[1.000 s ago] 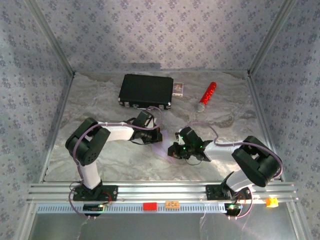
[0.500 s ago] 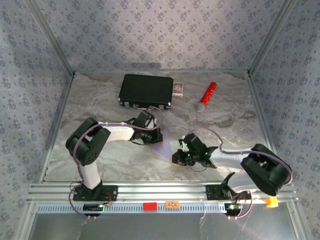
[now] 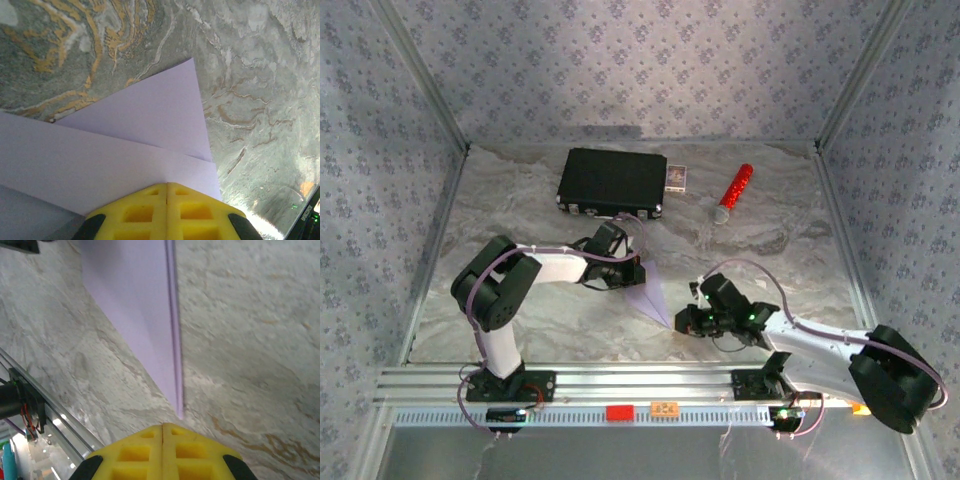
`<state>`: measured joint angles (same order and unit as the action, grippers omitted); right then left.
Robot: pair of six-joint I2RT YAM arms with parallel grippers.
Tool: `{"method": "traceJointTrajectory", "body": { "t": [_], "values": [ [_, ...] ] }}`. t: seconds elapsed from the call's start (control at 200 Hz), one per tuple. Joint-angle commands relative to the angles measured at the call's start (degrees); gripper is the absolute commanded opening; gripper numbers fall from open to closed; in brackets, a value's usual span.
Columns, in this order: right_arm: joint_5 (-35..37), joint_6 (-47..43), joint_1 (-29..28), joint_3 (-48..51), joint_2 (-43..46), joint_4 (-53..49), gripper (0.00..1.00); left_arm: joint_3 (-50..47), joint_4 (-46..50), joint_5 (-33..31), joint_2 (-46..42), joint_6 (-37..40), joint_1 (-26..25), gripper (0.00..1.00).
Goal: Fold a paper plane with a square sheet of paper (pick it up from the middle)
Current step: Fourth fold the wing at the center of the table.
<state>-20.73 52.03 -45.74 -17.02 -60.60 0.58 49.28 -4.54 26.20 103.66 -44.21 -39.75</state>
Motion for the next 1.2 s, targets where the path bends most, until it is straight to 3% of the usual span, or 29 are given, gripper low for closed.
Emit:
{"method": "traceJointTrajectory", "body": {
  "t": [0.0,0.155,0.375,0.625,0.785,0.919,1.194],
  "values": [
    [1.23,-0.85,0.40,-4.07,-2.65,0.40,0.05,-1.79,2.77,-2.37,0.85,-0.12,0.43,0.02],
    [-2.04,-1.14,0.59,-7.51,-11.17,7.49,0.05,-1.64,3.12,-2.40,0.94,-0.13,0.38,0.02],
    [-3.47,-1.06,0.71,-6.47,-19.54,8.82,0.05,-1.64,3.39,-2.75,0.63,-0.09,0.45,0.02],
    [-2.30,0.74,0.04,-0.02,-12.49,6.02,0.05,-1.84,3.53,-3.16,0.41,-0.70,0.46,0.02],
    [2.36,1.55,-0.06,-0.50,-4.55,-0.92,0.08,-2.01,3.00,-2.58,0.63,-1.47,0.53,0.02],
    [3.97,3.72,-0.02,-2.09,-2.94,-3.30,0.09,-2.14,2.82,-2.46,0.45,-1.88,0.47,0.02],
    [2.27,8.56,-0.45,-1.93,-5.69,2.58,0.25,-2.41,2.27,-1.86,0.46,-2.59,0.51,0.02]
  ]
}}
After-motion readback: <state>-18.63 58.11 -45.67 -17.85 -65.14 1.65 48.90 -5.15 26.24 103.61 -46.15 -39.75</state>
